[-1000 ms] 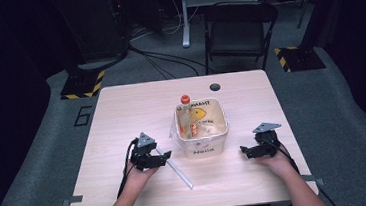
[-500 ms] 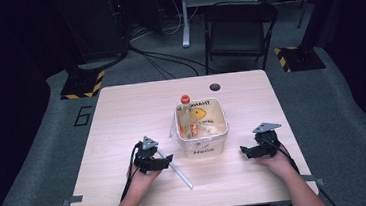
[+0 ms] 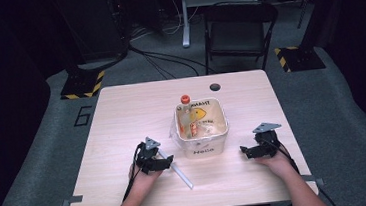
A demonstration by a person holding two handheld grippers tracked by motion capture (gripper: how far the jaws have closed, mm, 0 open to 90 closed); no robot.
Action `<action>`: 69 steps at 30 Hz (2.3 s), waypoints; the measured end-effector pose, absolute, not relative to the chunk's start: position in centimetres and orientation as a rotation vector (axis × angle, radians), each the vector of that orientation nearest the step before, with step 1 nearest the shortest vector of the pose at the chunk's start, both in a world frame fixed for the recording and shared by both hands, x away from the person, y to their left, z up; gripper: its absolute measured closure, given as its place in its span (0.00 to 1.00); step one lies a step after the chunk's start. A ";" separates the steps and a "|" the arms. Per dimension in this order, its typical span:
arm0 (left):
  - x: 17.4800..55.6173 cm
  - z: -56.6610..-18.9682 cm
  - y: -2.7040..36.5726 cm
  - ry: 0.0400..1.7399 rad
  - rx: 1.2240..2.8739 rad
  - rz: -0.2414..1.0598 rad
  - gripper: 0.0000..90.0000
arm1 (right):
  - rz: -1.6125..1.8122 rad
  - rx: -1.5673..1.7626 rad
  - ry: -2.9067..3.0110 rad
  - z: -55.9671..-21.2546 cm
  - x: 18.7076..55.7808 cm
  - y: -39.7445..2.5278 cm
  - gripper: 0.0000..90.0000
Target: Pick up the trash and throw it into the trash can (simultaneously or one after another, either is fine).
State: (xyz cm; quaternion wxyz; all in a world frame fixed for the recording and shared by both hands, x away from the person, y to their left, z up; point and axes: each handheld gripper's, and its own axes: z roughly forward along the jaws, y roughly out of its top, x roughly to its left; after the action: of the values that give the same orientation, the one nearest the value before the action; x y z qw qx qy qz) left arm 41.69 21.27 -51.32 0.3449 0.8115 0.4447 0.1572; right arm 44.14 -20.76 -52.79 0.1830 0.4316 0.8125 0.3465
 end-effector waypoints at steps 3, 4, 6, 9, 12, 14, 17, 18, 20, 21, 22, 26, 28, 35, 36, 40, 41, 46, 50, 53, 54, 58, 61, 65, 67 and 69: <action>41.7 -51.6 21.1 1.163 2.112 0.404 0.28 | 0.977 1.217 2.293 -52.8 44.1 -20.8 0.05; 41.7 -51.6 21.1 1.161 2.115 0.407 0.28 | 0.977 1.218 2.293 -52.8 44.1 -20.8 0.05; 41.8 -51.7 21.2 1.164 2.121 0.410 0.28 | 0.978 1.217 2.293 -52.8 44.1 -20.8 0.05; 41.8 -51.8 21.3 1.170 2.126 0.402 0.28 | 0.978 1.217 2.293 -52.8 44.1 -20.8 0.05; 41.8 -51.7 21.4 1.165 2.147 0.408 0.30 | 0.979 1.225 2.292 -52.8 44.1 -20.7 0.05; 41.8 -51.7 21.5 1.165 2.141 0.408 0.31 | 0.979 1.226 2.292 -52.8 44.1 -20.7 0.05; 41.9 -51.7 21.8 1.163 2.152 0.435 0.36 | 0.979 1.225 2.292 -52.8 44.1 -20.7 0.05; 42.0 -51.7 21.9 1.162 2.147 0.437 0.38 | 0.979 1.225 2.292 -52.8 44.1 -20.7 0.05; 42.2 -51.7 22.2 1.171 2.139 0.436 0.43 | 0.979 1.225 2.292 -52.8 44.1 -20.7 0.05; 42.2 -51.7 22.2 1.171 2.139 0.436 0.45 | 0.979 1.225 2.292 -52.8 44.1 -20.7 0.05; 42.3 -51.6 22.6 1.166 2.139 0.428 0.48 | 0.979 1.222 2.293 -52.8 44.1 -20.7 0.05; 42.6 -51.6 23.0 1.171 2.127 0.430 0.56 | 0.979 1.221 2.293 -52.8 44.1 -20.7 0.05; 42.8 -51.5 23.3 1.168 2.133 0.431 0.60 | 0.980 1.224 2.292 -52.8 44.1 -20.7 0.05; 43.1 -51.4 23.8 1.153 2.150 0.428 0.72 | 0.979 1.224 2.293 -52.8 44.1 -20.7 0.05; 43.1 -51.4 23.9 1.148 2.156 0.435 0.74 | 0.979 1.220 2.293 -52.8 44.1 -20.7 0.05; 43.3 -51.5 24.3 1.145 2.144 0.426 0.84 | 0.979 1.224 2.292 -52.8 44.1 -20.7 0.05; 43.4 -51.5 24.3 1.145 2.137 0.423 0.86 | 0.979 1.223 2.292 -52.8 44.1 -20.7 0.05; 43.7 -51.4 24.6 1.110 2.164 0.418 0.88 | 0.979 1.219 2.294 -52.8 44.1 -20.7 0.05; 43.7 -51.4 24.5 1.113 2.150 0.408 0.87 | 0.979 1.219 2.294 -52.8 44.1 -20.7 0.05; 43.5 -51.1 24.7 1.104 2.152 0.393 0.79 | 0.979 1.218 2.294 -52.8 44.1 -20.7 0.05; 43.5 -51.1 24.7 1.104 2.152 0.393 0.76 | 0.979 1.218 2.294 -52.8 44.1 -20.7 0.05; 42.9 -50.6 25.1 1.093 2.167 0.388 0.74 | 0.979 1.219 2.294 -52.8 44.1 -20.7 0.05; 42.6 -50.6 25.3 1.091 2.171 0.382 0.74 | 0.979 1.218 2.294 -52.8 44.1 -20.7 0.05; 41.6 -50.4 26.1 1.090 2.198 0.385 0.74 | 0.979 1.221 2.293 -52.8 44.1 -20.7 0.05; 41.3 -50.4 26.3 1.101 2.181 0.377 0.74 | 0.980 1.224 2.292 -52.8 44.1 -20.7 0.05; 40.9 -50.4 26.5 1.096 2.198 0.374 0.74 | 0.979 1.225 2.292 -52.8 44.1 -20.7 0.05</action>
State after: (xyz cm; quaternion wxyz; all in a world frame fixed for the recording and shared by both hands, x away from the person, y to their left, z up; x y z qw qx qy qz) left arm 40.93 26.48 -50.43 0.3229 0.8373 0.4176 0.1423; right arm 44.07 -20.71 -52.79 0.1810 0.4337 0.8117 0.3468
